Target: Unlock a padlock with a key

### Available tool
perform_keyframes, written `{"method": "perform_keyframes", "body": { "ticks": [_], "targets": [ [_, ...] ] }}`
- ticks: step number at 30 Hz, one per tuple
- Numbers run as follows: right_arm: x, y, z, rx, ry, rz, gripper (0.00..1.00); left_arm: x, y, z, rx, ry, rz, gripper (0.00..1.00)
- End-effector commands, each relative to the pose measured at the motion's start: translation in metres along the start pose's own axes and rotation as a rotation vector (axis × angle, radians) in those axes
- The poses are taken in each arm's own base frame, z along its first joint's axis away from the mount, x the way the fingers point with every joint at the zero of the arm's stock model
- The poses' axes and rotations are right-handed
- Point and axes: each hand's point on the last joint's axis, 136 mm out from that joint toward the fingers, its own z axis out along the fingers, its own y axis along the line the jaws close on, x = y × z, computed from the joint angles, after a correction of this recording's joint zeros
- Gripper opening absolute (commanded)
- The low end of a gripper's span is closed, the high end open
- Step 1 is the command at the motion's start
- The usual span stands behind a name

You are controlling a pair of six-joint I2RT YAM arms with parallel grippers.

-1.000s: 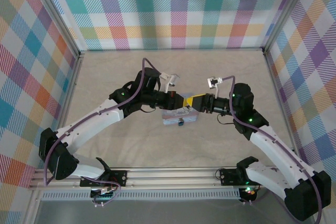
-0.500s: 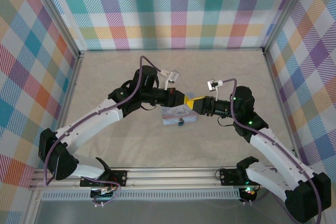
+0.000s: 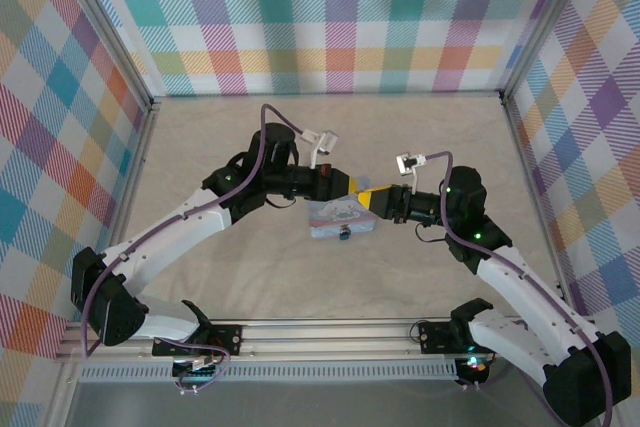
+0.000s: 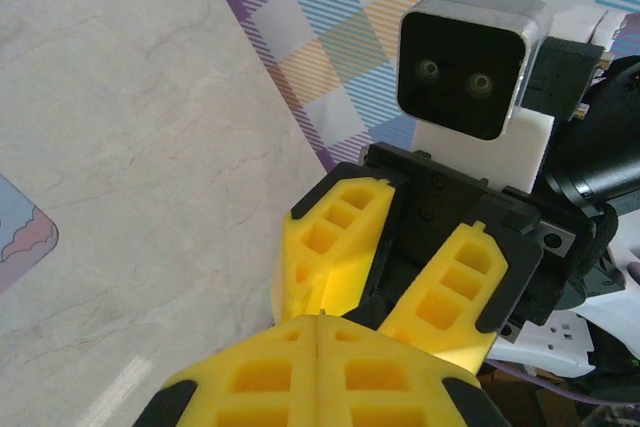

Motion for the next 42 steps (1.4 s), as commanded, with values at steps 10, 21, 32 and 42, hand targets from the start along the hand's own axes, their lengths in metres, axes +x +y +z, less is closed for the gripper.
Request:
{"method": "perform_keyframes", "body": {
  "ticks": [10, 21, 32, 42],
  "targets": [
    [-0.005, 0.008, -0.003, -0.029, -0.021, -0.038, 0.35, 0.002, -0.012, -0.007, 0.067, -0.002, 0.013, 0.00],
    [-0.001, 0.010, -0.005, -0.034, -0.010, -0.044, 0.14, 0.001, -0.010, -0.007, 0.061, -0.007, 0.013, 0.00],
    [0.001, 0.022, -0.009, -0.081, -0.004, -0.087, 0.00, -0.001, -0.010, -0.008, 0.063, -0.018, 0.017, 0.00],
    [0.004, 0.033, -0.010, -0.135, 0.023, -0.086, 0.00, -0.004, -0.009, 0.003, 0.088, -0.007, 0.001, 0.00]
  ]
}}
